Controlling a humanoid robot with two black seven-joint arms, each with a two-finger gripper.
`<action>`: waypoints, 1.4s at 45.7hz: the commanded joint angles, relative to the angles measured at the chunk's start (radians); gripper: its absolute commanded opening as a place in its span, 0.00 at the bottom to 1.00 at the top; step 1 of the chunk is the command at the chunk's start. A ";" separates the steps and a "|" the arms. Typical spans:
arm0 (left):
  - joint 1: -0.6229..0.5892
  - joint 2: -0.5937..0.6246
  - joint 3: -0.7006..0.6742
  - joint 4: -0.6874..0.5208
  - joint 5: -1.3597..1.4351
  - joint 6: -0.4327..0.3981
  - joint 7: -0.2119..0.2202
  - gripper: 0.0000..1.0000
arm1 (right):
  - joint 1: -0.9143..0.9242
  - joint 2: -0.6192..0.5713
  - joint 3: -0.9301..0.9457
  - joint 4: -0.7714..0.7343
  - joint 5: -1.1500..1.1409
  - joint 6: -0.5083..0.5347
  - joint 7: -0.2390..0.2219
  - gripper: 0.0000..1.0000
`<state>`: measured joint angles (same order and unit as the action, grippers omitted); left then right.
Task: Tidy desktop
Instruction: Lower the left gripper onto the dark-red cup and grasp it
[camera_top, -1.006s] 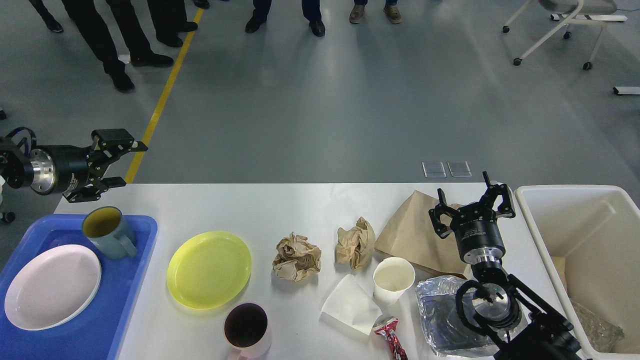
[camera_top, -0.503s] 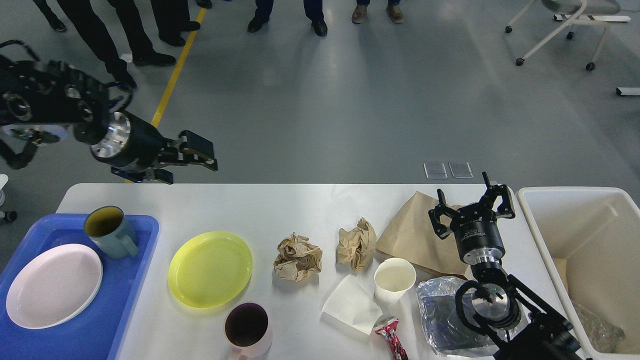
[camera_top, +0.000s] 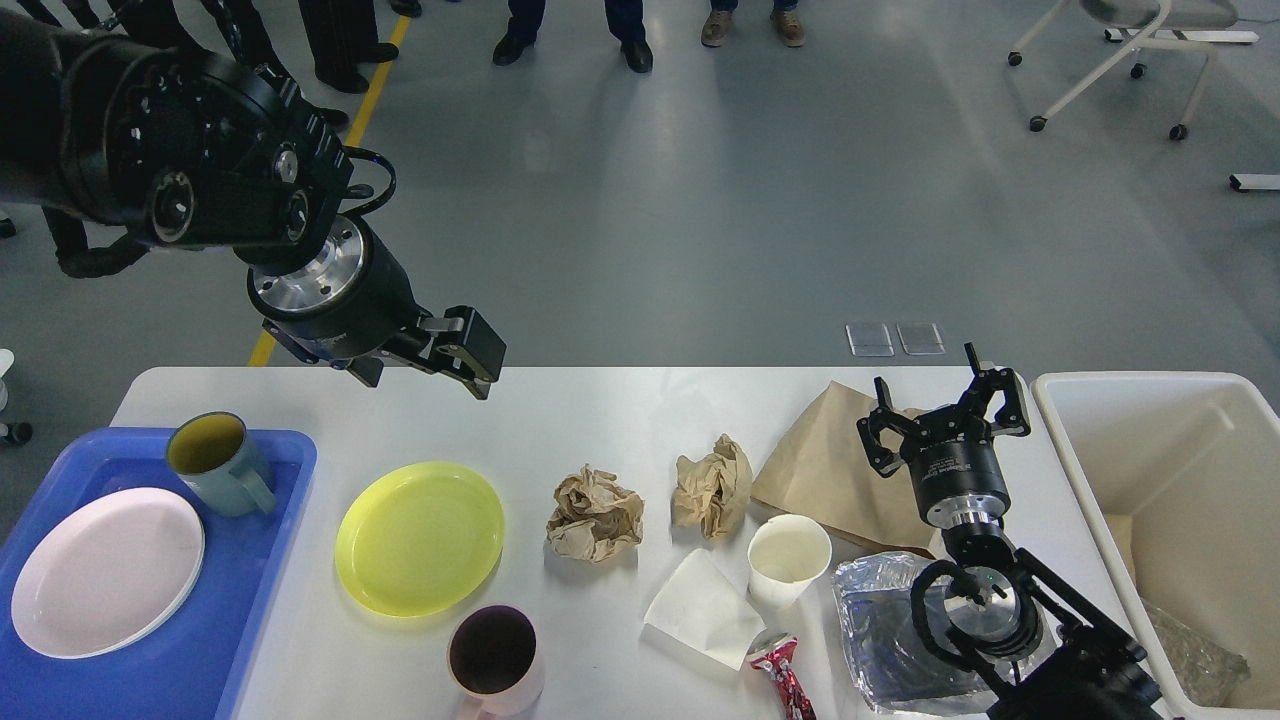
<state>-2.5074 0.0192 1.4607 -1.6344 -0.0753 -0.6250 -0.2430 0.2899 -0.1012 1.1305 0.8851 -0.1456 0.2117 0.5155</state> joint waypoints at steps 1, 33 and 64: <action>-0.082 -0.021 0.027 -0.068 -0.112 -0.019 0.045 0.97 | 0.000 0.000 0.000 0.000 0.000 0.000 0.000 1.00; 0.265 -0.059 -0.014 -0.051 -0.408 0.039 0.251 0.97 | -0.002 0.000 0.000 0.000 0.000 0.000 0.000 1.00; 0.739 -0.082 -0.126 0.114 -0.172 0.384 0.252 0.96 | 0.000 0.000 0.000 0.000 0.001 0.000 0.000 1.00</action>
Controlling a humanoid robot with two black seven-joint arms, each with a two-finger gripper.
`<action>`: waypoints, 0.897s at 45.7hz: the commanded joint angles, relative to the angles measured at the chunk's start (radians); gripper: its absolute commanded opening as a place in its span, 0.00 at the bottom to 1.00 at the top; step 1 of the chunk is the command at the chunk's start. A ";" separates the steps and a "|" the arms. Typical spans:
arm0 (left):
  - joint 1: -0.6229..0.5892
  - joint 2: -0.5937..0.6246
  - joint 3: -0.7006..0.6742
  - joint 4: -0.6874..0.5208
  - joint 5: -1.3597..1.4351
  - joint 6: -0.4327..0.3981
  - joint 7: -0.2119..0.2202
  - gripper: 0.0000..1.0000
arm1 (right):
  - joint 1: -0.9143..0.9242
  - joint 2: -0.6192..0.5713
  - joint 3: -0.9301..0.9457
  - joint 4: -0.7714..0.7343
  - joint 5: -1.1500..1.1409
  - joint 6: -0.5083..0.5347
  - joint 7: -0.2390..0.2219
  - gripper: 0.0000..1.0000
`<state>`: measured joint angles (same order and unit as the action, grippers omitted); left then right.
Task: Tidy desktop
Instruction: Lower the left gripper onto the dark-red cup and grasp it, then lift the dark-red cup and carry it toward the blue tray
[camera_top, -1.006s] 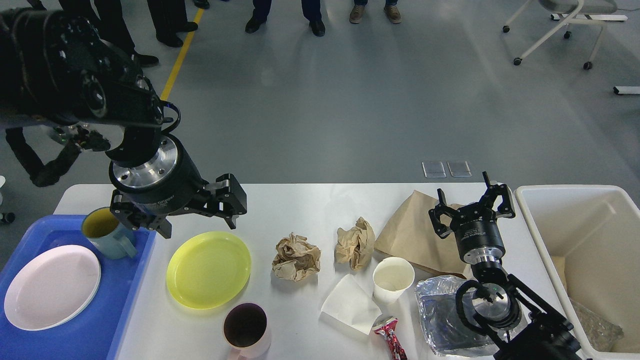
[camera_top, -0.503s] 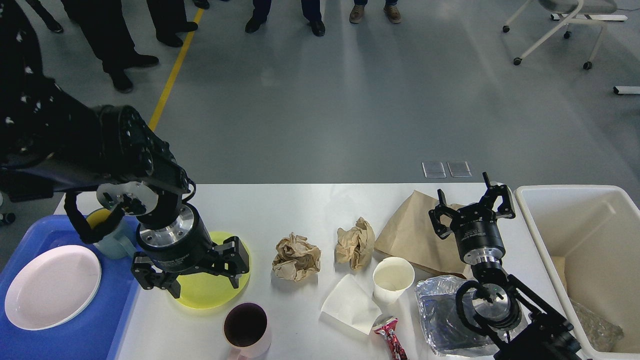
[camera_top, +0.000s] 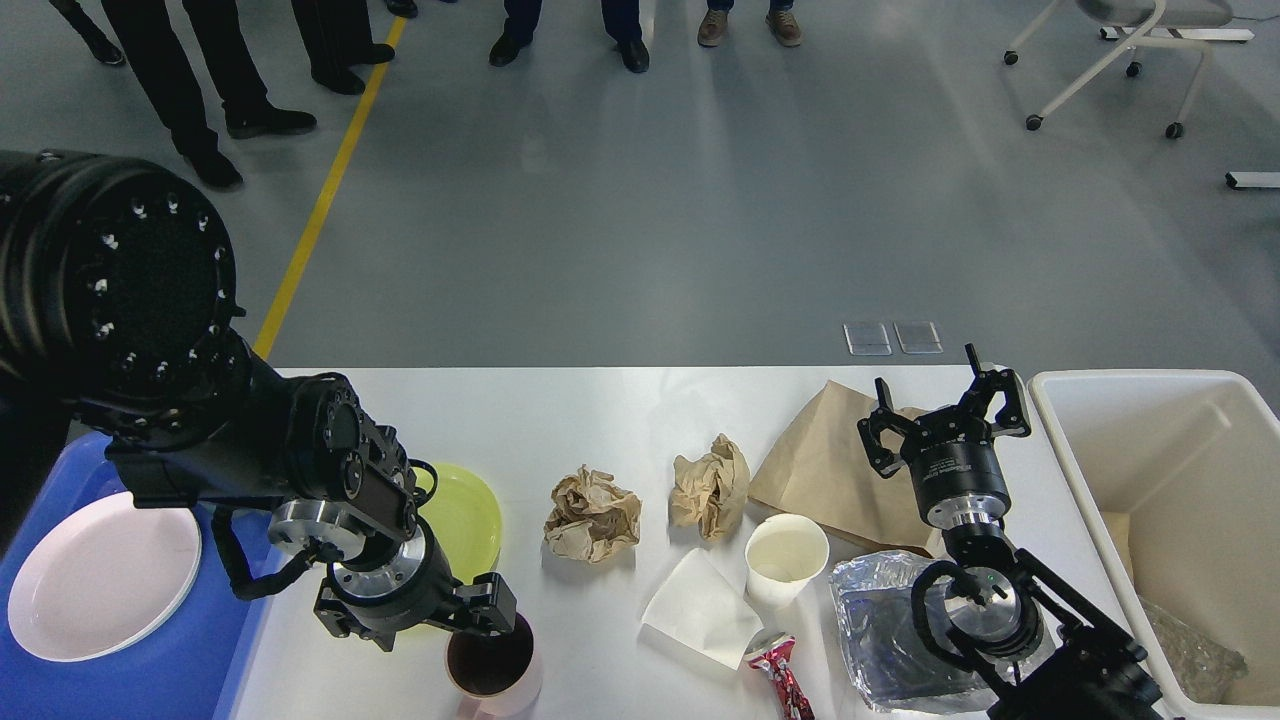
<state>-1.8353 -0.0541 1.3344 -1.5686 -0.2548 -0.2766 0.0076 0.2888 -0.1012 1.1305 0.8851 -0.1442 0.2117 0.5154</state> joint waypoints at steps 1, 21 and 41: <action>0.077 -0.016 0.000 0.059 0.008 0.042 0.002 0.96 | 0.000 0.000 0.000 0.000 0.000 0.000 0.000 1.00; 0.192 -0.058 0.002 0.142 0.009 0.119 0.000 0.88 | 0.001 0.000 0.000 0.000 0.000 0.000 0.000 1.00; 0.222 -0.058 -0.003 0.142 -0.001 0.132 0.006 0.34 | 0.001 0.002 0.000 0.000 0.000 0.000 0.000 1.00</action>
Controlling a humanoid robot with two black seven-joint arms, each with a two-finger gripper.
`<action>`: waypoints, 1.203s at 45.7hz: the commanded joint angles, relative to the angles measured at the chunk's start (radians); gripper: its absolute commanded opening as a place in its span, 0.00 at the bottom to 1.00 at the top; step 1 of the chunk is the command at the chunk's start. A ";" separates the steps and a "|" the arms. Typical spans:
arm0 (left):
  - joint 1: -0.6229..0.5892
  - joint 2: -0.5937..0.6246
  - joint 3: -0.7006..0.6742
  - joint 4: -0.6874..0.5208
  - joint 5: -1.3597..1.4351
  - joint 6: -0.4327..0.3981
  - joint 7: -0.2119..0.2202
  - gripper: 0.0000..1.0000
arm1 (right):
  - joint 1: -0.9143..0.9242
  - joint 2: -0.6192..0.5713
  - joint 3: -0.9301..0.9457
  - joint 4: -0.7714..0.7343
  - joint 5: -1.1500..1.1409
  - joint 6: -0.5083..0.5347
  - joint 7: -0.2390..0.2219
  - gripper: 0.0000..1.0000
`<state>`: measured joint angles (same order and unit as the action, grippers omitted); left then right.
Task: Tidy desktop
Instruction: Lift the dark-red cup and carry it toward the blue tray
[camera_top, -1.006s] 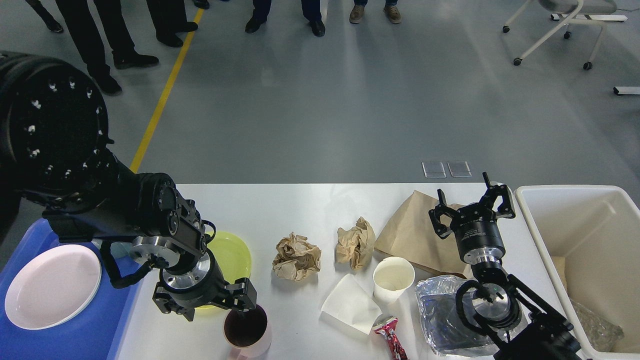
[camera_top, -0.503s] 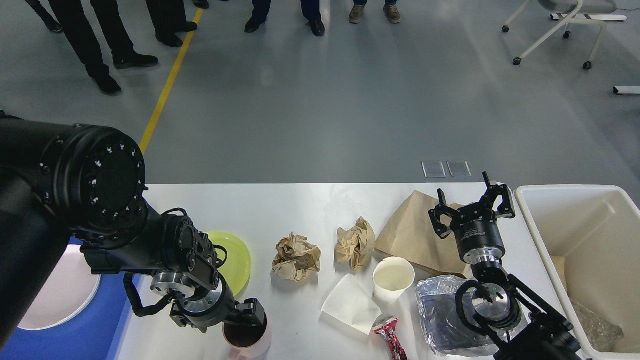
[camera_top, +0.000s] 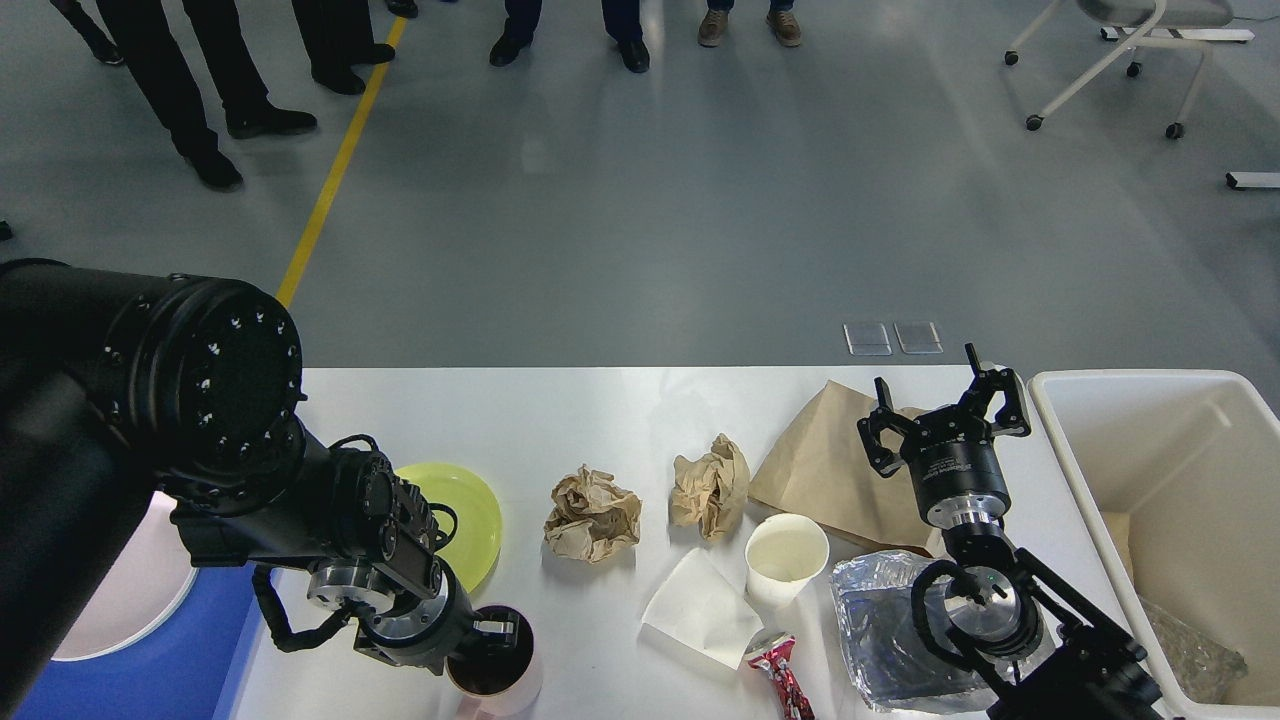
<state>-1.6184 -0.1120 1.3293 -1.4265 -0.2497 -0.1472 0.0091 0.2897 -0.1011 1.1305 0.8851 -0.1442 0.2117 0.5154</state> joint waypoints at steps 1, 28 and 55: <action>0.005 0.000 0.002 0.000 -0.008 0.003 0.006 0.33 | -0.001 0.000 0.000 0.000 0.000 0.000 0.000 1.00; -0.011 0.011 0.008 -0.003 -0.011 -0.012 0.037 0.00 | 0.000 0.000 0.000 0.000 0.000 0.000 0.000 1.00; -0.452 0.169 0.076 -0.161 -0.008 -0.416 0.038 0.00 | 0.000 0.001 0.000 0.000 0.000 0.000 0.000 1.00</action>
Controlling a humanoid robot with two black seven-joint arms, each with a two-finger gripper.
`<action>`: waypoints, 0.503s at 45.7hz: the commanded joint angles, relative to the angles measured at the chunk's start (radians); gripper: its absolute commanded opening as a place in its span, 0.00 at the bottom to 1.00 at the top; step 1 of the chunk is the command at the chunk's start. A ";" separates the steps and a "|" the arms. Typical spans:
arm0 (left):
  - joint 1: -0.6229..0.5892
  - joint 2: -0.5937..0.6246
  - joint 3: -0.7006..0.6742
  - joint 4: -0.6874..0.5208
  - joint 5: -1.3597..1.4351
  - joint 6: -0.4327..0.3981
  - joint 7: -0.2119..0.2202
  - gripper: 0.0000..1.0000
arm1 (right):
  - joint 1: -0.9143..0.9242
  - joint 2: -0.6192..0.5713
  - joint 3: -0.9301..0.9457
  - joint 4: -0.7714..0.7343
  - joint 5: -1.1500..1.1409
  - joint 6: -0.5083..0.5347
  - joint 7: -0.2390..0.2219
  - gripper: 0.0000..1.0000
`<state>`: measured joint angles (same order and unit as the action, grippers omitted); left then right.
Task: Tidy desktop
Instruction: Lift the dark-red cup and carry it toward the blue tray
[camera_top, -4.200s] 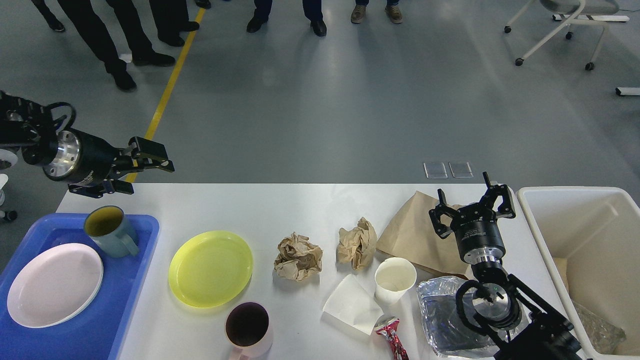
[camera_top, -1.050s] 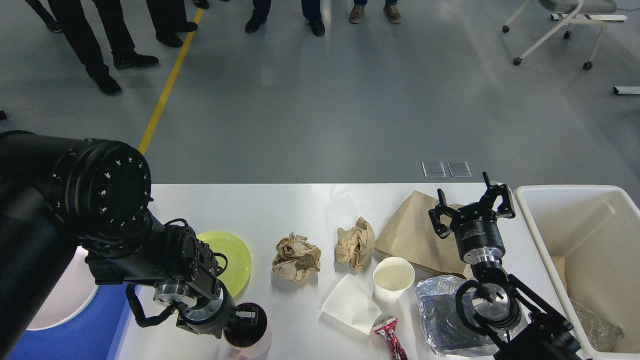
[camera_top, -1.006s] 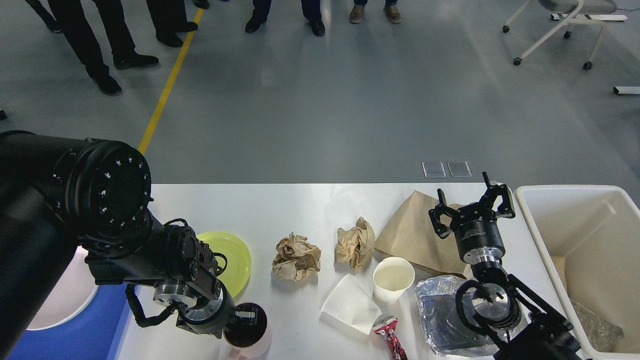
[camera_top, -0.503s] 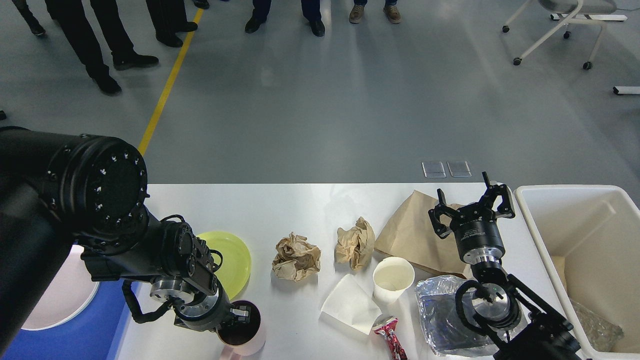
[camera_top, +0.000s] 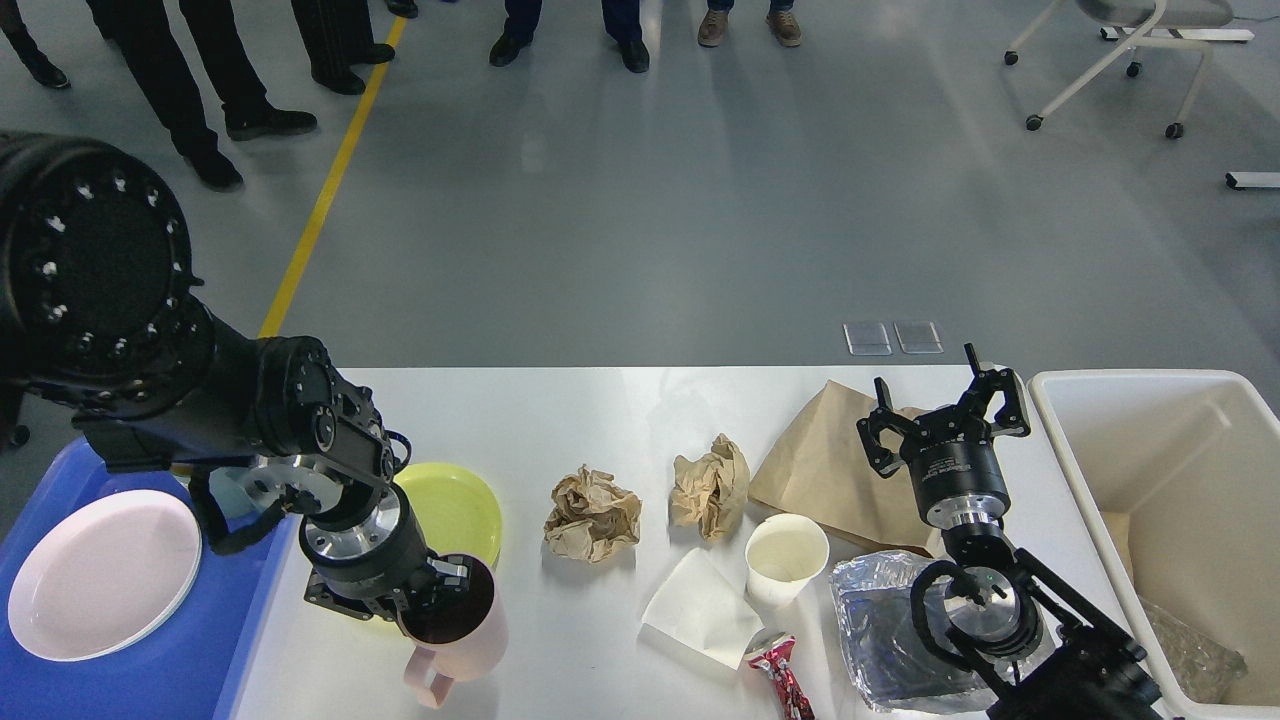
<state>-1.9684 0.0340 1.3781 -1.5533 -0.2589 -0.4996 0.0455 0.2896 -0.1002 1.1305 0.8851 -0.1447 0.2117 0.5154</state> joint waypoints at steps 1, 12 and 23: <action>-0.119 0.027 0.033 -0.039 0.000 -0.069 0.002 0.00 | 0.000 0.001 0.000 0.000 0.001 0.000 0.000 1.00; -0.323 0.087 0.110 -0.122 0.003 -0.102 0.001 0.00 | 0.000 -0.001 0.000 0.000 0.001 0.000 0.000 1.00; -0.372 0.110 0.125 -0.128 0.003 -0.221 -0.003 0.00 | 0.000 -0.001 0.000 0.000 -0.001 0.000 0.000 1.00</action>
<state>-2.3353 0.1406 1.4983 -1.6818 -0.2546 -0.6958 0.0451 0.2898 -0.1012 1.1305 0.8851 -0.1452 0.2117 0.5154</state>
